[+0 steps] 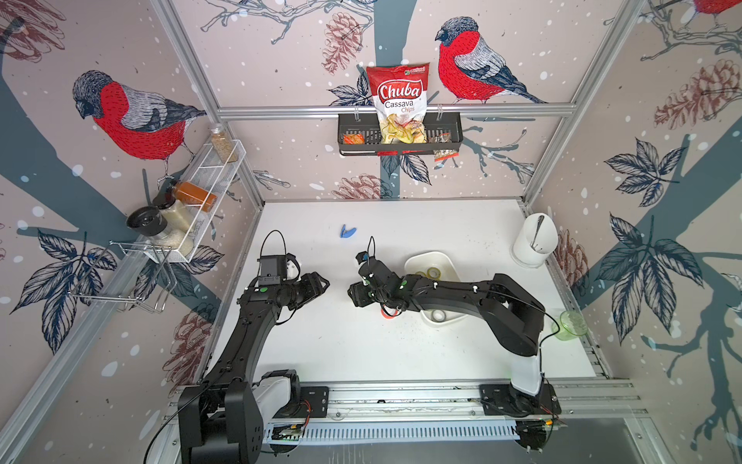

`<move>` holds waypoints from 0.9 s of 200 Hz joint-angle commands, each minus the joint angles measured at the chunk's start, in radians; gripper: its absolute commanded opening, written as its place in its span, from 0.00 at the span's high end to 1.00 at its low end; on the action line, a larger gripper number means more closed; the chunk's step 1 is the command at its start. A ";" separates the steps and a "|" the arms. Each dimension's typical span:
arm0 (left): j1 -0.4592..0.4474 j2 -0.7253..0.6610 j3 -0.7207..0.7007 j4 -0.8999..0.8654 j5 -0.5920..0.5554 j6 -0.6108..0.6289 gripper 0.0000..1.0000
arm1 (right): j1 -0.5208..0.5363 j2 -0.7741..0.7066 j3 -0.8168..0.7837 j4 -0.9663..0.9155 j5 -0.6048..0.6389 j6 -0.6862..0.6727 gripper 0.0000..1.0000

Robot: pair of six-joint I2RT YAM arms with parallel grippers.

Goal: Put the transparent tape into the storage box
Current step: Pick up the tape from the center of the board.

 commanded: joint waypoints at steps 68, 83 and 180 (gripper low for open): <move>-0.028 -0.008 -0.019 0.047 0.053 0.009 0.30 | -0.016 0.153 0.253 -0.368 0.008 0.012 0.31; -0.028 -0.010 -0.021 0.049 0.054 0.009 0.30 | -0.017 0.180 0.295 -0.408 0.035 0.024 0.31; -0.030 -0.015 -0.024 0.053 0.057 0.009 0.30 | 0.001 0.316 0.523 -0.593 0.175 0.017 0.34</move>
